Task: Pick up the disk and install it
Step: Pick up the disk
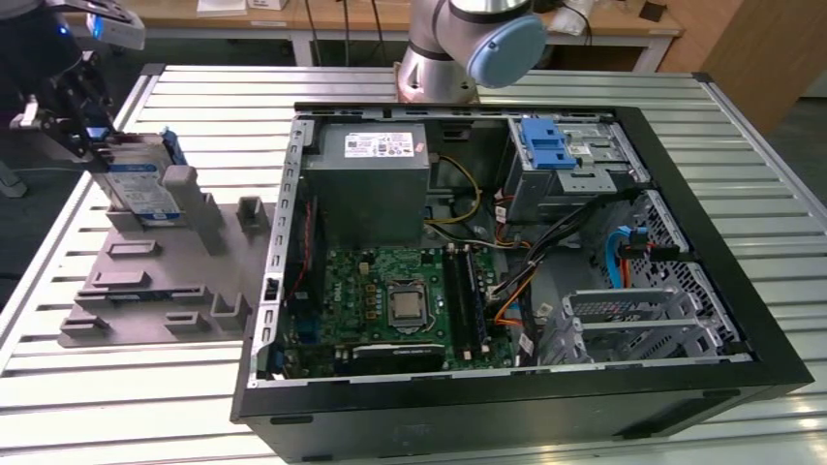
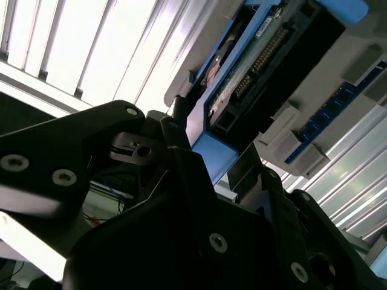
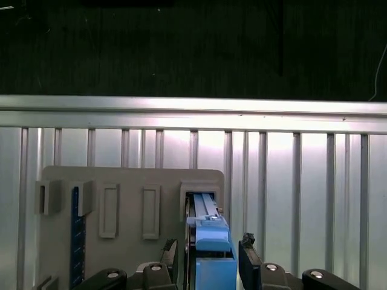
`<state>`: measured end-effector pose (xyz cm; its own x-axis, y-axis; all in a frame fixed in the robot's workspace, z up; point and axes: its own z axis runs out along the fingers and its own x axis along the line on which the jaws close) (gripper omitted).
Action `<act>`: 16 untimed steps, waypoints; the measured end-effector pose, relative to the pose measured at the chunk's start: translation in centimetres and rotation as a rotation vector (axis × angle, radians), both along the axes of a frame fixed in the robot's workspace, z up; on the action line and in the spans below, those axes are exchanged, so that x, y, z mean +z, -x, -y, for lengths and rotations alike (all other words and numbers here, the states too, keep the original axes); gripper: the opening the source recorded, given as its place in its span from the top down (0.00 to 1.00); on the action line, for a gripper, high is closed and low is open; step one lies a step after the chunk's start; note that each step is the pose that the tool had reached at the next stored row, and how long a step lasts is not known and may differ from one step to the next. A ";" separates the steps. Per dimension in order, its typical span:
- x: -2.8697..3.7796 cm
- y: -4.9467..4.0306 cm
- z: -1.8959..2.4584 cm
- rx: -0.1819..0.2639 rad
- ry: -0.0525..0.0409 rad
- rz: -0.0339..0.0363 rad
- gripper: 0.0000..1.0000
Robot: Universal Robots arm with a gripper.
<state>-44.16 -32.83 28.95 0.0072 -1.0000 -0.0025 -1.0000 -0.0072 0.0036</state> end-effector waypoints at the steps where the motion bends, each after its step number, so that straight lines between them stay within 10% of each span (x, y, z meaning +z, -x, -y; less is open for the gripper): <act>1: -0.07 0.00 0.00 0.000 0.0000 0.0000 0.48; 16: -0.22 0.04 0.00 -0.001 0.0002 0.0000 0.56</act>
